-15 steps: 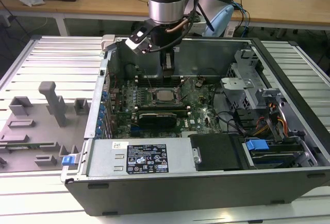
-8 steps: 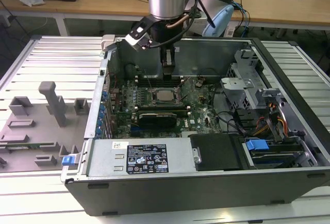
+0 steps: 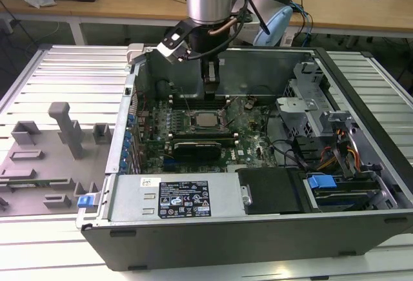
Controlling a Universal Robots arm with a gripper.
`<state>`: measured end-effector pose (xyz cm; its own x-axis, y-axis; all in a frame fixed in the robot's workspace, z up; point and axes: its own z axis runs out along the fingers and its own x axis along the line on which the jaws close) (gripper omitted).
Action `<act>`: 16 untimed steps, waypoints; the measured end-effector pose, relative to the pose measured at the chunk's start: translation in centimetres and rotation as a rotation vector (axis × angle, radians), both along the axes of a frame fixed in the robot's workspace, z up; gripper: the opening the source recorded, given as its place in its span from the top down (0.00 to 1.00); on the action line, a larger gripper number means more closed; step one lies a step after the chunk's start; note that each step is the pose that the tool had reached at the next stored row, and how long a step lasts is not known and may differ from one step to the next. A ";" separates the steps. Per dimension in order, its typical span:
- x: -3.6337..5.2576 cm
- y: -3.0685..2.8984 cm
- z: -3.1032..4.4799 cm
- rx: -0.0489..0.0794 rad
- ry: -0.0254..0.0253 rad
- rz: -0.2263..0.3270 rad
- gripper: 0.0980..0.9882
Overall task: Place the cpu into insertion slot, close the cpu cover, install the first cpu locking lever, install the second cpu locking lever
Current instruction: 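Close the cpu cover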
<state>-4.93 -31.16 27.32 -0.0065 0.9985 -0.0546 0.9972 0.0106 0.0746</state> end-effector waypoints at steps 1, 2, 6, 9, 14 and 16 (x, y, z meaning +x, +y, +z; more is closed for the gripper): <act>0.23 -0.01 0.00 0.000 -0.0001 0.000 0.99; 0.55 -0.03 0.00 0.000 0.0001 0.000 0.99; 2.17 -0.12 -0.01 0.000 0.0012 0.000 0.99; 3.73 -0.22 0.00 0.000 0.0025 0.000 0.99; 7.09 -0.47 0.00 0.000 0.0055 0.000 0.99; 7.99 -0.52 0.00 0.000 0.0066 0.000 0.99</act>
